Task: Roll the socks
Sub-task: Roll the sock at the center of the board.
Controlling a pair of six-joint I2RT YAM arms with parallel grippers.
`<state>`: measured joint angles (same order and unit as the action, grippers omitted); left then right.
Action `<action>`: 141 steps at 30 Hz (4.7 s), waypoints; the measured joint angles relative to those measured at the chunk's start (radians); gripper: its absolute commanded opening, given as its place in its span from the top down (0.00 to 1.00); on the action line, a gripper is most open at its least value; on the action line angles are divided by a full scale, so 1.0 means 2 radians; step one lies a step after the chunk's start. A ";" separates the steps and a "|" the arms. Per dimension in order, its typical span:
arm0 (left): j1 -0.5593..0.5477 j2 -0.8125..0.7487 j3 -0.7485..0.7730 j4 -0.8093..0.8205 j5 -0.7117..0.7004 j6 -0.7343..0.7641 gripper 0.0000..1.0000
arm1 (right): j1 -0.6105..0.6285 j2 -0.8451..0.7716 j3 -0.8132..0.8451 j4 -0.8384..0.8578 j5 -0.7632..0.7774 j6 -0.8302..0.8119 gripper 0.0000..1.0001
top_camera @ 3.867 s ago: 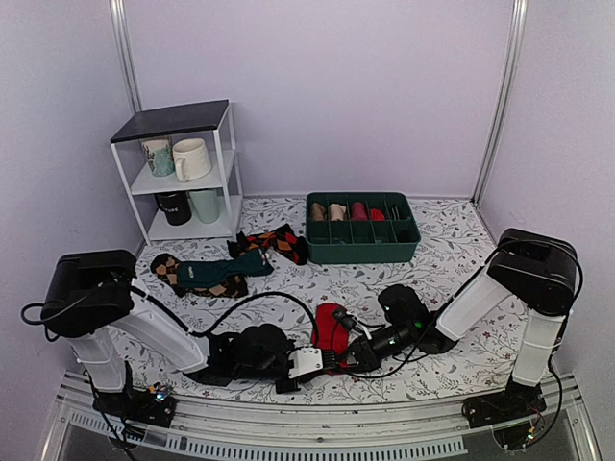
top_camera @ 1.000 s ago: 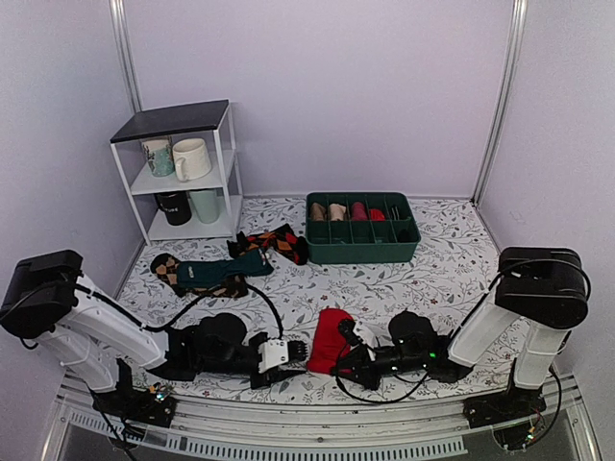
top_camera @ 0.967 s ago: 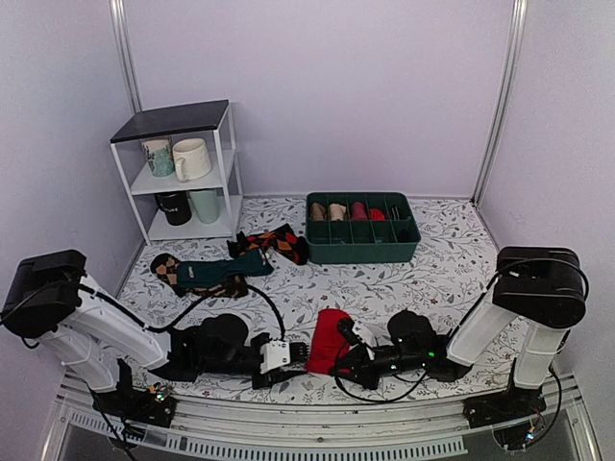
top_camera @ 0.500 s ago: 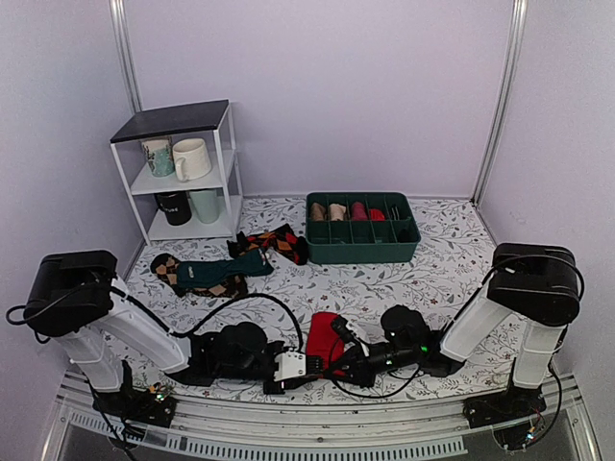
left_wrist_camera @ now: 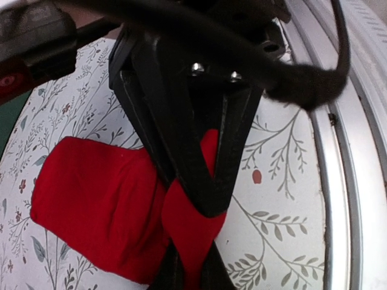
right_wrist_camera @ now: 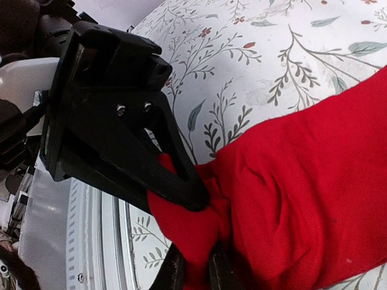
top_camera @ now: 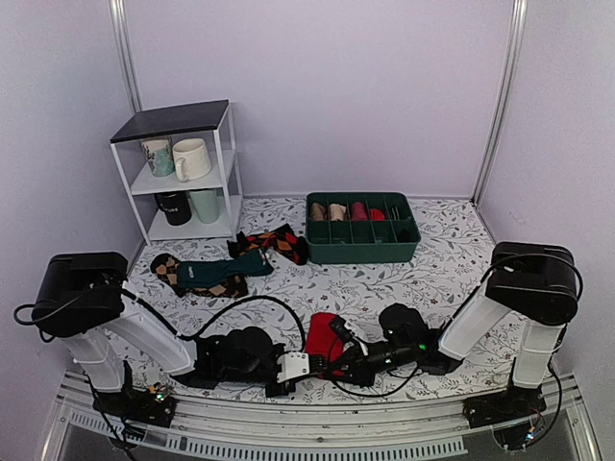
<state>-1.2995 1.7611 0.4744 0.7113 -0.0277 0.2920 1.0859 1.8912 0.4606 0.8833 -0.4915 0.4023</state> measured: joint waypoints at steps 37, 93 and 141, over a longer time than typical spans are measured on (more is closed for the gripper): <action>0.052 0.023 0.055 -0.065 0.149 -0.161 1.00 | 0.138 -0.118 -0.075 -0.030 0.307 -0.312 0.53; -0.002 -0.037 -0.014 -0.030 -0.004 0.006 0.70 | 0.010 -0.016 0.023 -0.064 -0.013 -0.063 0.94; -0.010 -0.051 -0.031 -0.052 -0.017 -0.076 1.00 | 0.008 -0.006 0.044 -0.082 -0.042 -0.060 0.64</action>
<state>-1.3201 1.6592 0.4122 0.6071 -0.0624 0.1410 1.1015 1.8793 0.5484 0.7189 -0.5755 0.2813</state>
